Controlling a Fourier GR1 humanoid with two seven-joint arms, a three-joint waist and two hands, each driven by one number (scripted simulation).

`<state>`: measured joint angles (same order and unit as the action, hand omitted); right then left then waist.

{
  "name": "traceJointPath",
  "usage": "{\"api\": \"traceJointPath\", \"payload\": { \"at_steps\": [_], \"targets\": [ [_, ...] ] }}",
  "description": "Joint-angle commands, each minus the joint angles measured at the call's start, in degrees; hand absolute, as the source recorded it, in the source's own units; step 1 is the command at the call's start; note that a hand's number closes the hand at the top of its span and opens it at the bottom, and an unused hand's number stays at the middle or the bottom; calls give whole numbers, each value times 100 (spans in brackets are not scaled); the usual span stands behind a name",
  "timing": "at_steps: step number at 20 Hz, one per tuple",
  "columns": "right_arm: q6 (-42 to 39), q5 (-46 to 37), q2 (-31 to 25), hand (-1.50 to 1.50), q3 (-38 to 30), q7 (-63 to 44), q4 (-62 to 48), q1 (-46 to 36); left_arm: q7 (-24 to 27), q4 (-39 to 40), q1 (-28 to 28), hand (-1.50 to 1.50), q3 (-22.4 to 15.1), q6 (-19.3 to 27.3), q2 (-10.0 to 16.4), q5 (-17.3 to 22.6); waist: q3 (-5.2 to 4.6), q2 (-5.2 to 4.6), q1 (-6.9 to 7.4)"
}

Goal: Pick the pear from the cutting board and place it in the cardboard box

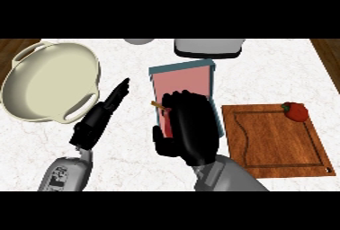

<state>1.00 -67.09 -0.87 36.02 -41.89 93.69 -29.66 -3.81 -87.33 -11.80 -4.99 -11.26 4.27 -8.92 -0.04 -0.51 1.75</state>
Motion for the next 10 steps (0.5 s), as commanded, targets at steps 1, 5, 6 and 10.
{"api": "traceJointPath", "payload": {
  "at_steps": [1,5,6,10],
  "targets": [
    [158,1127,83,150,-802,-45,-925,-687,97,255,-155,0,22,106,-79,-79,3,-8,-21],
    [765,1979,85,-150,-923,262,-1748,-697,179,12,190,0,-125,159,-112,-195,5,16,-24],
    [717,2131,86,-150,-1224,531,-2094,-924,-346,-135,-210,0,-21,202,-143,-125,7,15,-35],
    [1715,2680,87,-150,-948,1039,-2539,-1095,-136,-98,41,0,133,-62,31,97,6,27,-38]
  ]
}}
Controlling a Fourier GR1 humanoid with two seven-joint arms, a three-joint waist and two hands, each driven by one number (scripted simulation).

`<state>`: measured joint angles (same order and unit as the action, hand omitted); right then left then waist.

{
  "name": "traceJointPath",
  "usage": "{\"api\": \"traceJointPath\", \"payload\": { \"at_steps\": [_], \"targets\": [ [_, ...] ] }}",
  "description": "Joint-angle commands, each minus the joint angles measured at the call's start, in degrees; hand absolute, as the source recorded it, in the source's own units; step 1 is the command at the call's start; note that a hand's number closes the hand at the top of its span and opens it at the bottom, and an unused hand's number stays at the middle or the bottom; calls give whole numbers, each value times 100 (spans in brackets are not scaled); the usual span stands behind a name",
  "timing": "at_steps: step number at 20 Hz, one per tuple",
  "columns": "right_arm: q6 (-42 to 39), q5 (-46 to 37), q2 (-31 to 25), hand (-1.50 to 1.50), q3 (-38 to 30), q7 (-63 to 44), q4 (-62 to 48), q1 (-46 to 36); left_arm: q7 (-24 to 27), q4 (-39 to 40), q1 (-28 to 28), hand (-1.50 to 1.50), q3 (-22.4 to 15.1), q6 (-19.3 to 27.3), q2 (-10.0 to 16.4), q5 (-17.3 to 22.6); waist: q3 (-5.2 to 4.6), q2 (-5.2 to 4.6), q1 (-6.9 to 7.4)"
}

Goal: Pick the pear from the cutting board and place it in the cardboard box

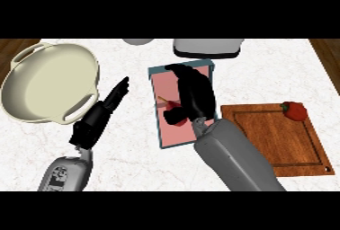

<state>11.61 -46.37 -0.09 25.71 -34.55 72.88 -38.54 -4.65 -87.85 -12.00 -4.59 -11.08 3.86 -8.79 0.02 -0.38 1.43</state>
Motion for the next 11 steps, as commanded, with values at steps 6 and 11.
{"api": "traceJointPath", "payload": {
  "at_steps": [6,11],
  "targets": [
    [1737,1597,9,-150,-884,1503,-8,146,-39,-67,4,0,132,-197,135,169,7,6,-37],
    [1349,2774,-120,-150,-1666,2107,941,659,-39,-148,151,0,57,-4,3,43,6,43,-174]
  ]
}}
